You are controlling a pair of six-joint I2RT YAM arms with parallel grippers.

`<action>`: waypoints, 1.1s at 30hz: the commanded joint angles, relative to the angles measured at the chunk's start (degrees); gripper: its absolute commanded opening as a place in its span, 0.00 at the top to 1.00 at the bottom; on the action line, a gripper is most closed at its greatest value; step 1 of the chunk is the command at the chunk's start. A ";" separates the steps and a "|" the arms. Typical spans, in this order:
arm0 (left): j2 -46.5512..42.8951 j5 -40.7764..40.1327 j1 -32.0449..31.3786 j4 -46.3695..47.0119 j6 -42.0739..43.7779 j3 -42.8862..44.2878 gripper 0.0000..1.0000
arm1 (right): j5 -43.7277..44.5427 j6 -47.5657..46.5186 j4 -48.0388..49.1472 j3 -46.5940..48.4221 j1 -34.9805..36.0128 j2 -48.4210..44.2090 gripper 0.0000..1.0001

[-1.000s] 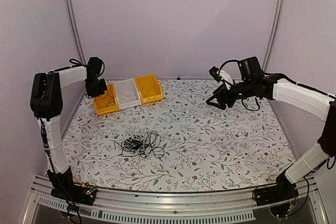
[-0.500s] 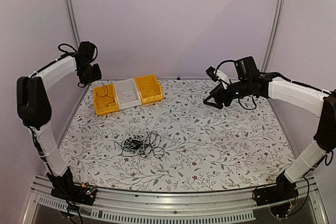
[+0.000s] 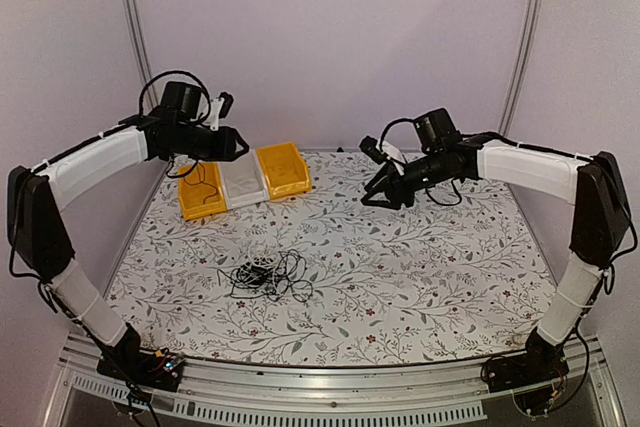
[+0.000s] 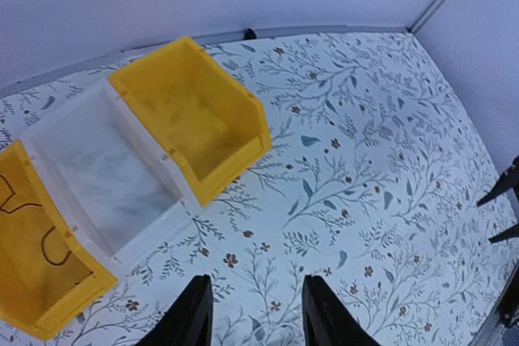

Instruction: Untangle the cables

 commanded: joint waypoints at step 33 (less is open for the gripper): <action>-21.71 5.06 -9.92 -2.60 -9.98 -27.91 0.52 | 3.38 -3.10 -0.13 27.22 17.77 34.68 0.93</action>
